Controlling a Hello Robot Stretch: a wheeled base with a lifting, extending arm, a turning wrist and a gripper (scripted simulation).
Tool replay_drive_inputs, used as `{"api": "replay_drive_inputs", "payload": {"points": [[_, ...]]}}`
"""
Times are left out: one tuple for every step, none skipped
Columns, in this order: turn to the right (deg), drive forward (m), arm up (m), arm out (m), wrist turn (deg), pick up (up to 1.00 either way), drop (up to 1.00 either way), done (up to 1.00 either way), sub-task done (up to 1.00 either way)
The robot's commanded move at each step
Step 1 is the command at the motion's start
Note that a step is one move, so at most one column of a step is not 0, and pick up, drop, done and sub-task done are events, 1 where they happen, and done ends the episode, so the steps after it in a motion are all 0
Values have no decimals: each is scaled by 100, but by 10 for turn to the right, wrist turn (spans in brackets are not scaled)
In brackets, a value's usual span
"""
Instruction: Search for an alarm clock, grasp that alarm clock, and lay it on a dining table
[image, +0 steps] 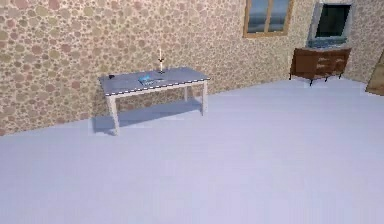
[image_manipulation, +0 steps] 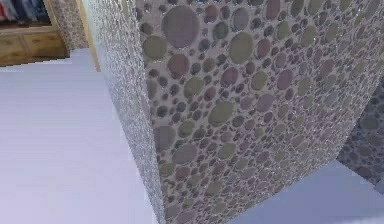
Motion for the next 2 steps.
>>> {"api": "replay_drive_inputs", "payload": {"points": [[150, 0, 0, 0, 0, 0, 0, 0, 0], [0, 50, 0, 0, 0, 0, 0, 0, 0]]}}
